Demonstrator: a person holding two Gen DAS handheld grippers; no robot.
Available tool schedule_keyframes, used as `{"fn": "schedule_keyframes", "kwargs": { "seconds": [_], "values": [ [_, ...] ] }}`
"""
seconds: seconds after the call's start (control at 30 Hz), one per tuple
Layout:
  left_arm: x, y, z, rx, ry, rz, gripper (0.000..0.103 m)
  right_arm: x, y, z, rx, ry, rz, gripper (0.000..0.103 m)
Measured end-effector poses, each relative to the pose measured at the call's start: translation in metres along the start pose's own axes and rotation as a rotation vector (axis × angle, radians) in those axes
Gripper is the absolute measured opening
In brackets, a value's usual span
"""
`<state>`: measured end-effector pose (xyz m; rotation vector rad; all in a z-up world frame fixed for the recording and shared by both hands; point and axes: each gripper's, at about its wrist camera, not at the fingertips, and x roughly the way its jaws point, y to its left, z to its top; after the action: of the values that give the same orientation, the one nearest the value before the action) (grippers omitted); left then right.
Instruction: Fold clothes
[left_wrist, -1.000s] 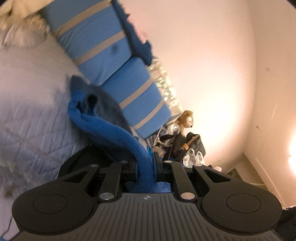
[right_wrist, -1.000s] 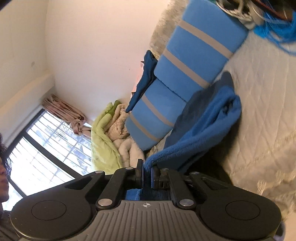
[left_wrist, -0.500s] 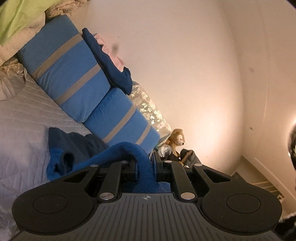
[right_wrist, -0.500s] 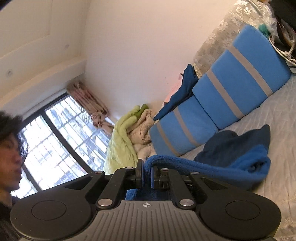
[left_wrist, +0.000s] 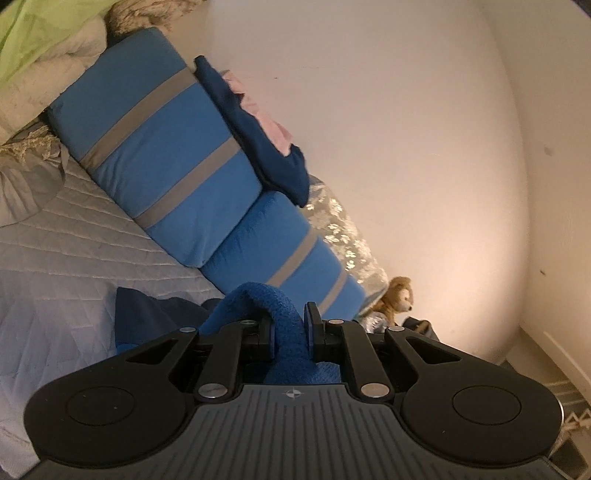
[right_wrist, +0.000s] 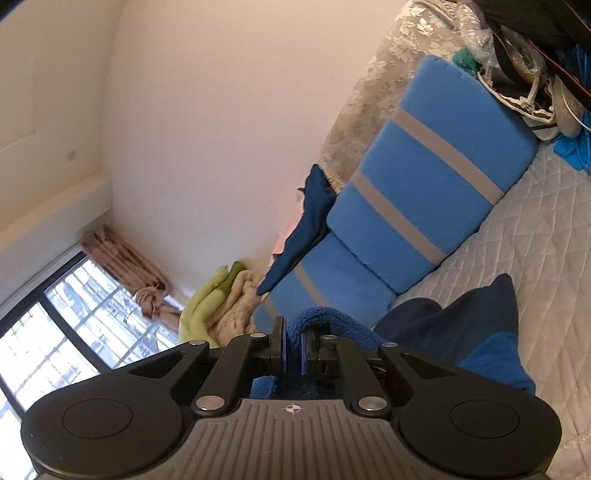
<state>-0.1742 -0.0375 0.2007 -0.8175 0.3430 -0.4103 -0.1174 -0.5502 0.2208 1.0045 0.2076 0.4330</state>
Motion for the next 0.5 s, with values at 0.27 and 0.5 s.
{"fn": "schedule_keyframes", "kwargs": {
  "seconds": [0.27, 0.5],
  "values": [
    [0.027, 0.010, 0.015, -0.014, 0.018, 0.031, 0.014, 0.025, -0.016, 0.013, 0.035, -0.016, -0.037, 0.009],
    [0.059, 0.017, 0.026, 0.001, 0.048, 0.047, 0.014, 0.046, -0.033, 0.025, 0.050, -0.033, -0.107, 0.009]
  ]
}}
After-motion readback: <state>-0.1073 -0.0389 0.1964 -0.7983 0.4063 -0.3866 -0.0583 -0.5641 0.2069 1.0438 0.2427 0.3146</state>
